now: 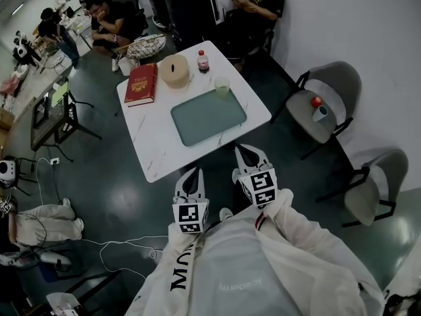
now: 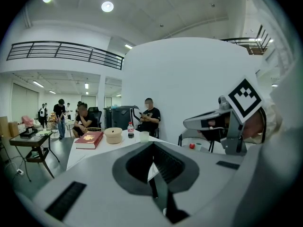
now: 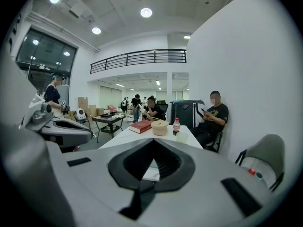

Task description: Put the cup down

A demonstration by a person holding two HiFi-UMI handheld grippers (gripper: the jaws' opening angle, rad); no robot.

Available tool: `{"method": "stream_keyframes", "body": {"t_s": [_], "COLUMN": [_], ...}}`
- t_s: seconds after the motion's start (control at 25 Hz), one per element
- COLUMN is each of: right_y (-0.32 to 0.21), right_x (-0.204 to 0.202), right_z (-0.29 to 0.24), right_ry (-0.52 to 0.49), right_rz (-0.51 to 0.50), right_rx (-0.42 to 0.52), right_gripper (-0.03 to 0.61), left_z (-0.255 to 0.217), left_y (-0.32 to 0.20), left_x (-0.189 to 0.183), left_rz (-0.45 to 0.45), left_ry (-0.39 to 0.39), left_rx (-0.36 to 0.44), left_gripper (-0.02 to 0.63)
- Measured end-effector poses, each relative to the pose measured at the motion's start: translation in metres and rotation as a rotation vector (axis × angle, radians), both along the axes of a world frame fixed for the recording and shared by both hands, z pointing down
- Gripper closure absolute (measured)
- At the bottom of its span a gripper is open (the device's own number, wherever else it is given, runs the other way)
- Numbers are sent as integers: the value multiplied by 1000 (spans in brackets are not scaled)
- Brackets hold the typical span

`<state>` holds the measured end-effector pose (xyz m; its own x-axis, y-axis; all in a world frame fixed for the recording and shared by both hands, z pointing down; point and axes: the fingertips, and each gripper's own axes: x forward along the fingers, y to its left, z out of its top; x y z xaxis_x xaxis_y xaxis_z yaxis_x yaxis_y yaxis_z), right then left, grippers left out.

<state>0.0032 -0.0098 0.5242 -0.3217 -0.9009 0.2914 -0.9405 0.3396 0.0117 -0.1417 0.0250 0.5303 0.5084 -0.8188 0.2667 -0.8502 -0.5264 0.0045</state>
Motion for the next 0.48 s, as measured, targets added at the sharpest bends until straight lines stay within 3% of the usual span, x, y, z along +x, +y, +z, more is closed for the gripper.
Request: {"method": "stream_keyframes", "body": {"t_s": [0.48], "right_y": [15], "right_x": [5], "right_z": [-34], "right_ry": [-41], "right_rz": [-17], "right_rx": [73], "right_gripper": [572], "left_z": [-18], "left_y": [5], "left_x": [22], "left_rz": [16], "left_ry": [-7], "left_rx": [38], "left_gripper": [603]}}
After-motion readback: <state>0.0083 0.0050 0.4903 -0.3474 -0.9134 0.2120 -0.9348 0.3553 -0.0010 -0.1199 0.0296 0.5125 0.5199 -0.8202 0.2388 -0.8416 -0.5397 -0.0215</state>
